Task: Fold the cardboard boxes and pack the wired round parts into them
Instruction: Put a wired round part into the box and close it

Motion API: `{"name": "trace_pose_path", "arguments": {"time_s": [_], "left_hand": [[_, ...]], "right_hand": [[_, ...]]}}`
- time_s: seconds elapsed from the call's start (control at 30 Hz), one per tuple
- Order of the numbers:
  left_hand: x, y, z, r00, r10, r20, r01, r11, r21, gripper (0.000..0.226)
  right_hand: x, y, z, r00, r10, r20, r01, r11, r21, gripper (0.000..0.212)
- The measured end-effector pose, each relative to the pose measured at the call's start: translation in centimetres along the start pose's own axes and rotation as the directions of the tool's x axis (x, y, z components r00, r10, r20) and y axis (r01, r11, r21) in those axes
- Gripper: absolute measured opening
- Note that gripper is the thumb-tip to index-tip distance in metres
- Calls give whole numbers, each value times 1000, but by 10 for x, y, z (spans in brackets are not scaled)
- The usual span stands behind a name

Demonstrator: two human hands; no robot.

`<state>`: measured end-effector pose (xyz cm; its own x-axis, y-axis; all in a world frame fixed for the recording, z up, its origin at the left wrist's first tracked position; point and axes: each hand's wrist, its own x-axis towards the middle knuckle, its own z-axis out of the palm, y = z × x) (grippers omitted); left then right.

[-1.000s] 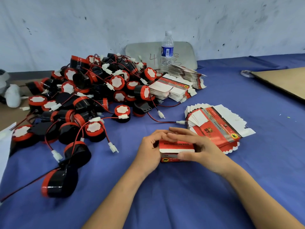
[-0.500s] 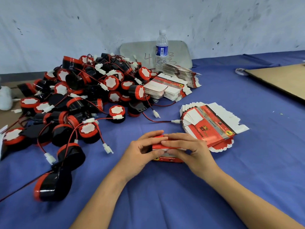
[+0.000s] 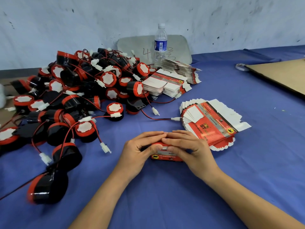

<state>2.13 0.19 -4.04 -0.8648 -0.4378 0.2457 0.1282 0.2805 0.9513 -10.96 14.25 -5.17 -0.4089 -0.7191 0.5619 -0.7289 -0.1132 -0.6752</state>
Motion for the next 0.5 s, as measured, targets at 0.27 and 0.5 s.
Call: {"name": "trace_pose_path", "arguments": {"time_s": [0.27,0.5], "left_hand": [[-2,-2,-1,1000,19,3,-20,997,78,28],[-7,-3,-1,999,51,9,-52,979,198,33]], "right_hand": [[-1,-5,-2,999,25,20,-25,1000,6,28],[-2,-9,-10,985,-31,169,56,987,-148,31]]}}
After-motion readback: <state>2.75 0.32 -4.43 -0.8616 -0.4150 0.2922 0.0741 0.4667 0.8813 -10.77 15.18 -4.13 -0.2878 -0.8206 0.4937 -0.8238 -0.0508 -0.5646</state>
